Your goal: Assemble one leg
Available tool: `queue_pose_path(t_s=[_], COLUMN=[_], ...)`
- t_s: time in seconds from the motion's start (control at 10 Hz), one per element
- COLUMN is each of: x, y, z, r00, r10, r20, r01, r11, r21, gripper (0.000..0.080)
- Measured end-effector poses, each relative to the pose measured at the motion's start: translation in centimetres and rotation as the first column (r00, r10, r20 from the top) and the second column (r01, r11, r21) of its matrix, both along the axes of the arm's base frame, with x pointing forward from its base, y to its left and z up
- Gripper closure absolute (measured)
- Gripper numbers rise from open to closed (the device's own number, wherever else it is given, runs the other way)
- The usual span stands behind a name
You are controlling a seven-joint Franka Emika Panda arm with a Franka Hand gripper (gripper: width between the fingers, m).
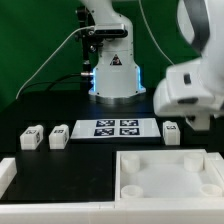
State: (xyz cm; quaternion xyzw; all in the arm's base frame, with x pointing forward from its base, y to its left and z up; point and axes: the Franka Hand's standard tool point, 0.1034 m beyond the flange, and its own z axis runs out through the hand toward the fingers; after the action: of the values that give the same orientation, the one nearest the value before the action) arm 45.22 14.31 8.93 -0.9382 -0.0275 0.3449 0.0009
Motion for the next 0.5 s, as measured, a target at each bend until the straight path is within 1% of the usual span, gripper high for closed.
queue_pose_path(t_s=[0.1, 0.2, 0.3, 0.4, 0.5], x=[2.2, 3.2, 3.6, 4.7, 5.0], y=[-0.8, -1.4, -1.9, -1.9, -1.6], z=[2.8, 4.9, 6.3, 7.1, 6.9], r00=[0.992, 0.967, 0.944, 0.909, 0.849], r10=[0.01, 0.004, -0.007, -0.016, -0.025], r20=[0.125, 0.253, 0.33, 0.416, 0.527], r01=[-0.011, -0.007, 0.002, 0.006, 0.003], r11=[1.0, 1.0, 1.0, 1.0, 0.999], r21=[0.004, 0.009, 0.014, 0.025, 0.044], gripper=[0.0508, 0.0508, 0.0508, 0.0508, 0.0507])
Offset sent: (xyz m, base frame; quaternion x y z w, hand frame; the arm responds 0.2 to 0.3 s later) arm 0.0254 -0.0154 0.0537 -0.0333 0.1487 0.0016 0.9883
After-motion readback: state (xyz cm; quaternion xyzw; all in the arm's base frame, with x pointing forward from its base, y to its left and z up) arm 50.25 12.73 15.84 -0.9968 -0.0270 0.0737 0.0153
